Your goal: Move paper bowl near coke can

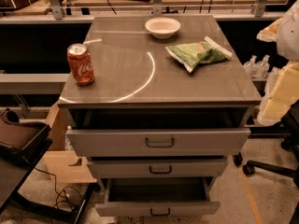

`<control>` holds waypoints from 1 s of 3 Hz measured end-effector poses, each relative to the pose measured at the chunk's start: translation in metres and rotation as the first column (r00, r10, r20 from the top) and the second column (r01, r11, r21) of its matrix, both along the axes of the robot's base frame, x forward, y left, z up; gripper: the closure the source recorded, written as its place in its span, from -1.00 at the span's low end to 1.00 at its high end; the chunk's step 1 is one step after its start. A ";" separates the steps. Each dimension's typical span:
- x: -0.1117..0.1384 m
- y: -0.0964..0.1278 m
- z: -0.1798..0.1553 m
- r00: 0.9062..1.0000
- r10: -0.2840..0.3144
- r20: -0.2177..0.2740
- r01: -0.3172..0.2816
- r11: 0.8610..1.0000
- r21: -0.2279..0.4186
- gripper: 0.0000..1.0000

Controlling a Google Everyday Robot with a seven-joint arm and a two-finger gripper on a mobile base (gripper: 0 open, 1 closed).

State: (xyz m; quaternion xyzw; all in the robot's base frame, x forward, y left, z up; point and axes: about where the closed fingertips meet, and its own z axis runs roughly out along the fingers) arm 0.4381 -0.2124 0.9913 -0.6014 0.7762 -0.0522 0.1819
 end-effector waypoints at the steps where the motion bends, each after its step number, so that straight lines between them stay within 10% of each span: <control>1: 0.001 0.001 0.001 1.000 -0.003 0.005 0.003 1.000 -0.002 -1.00; 3: 0.083 0.024 0.012 0.979 -0.088 0.186 0.089 0.996 0.001 -1.00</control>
Offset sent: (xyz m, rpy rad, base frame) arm 0.0872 0.0272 0.0026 -0.0072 -0.1922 -0.1144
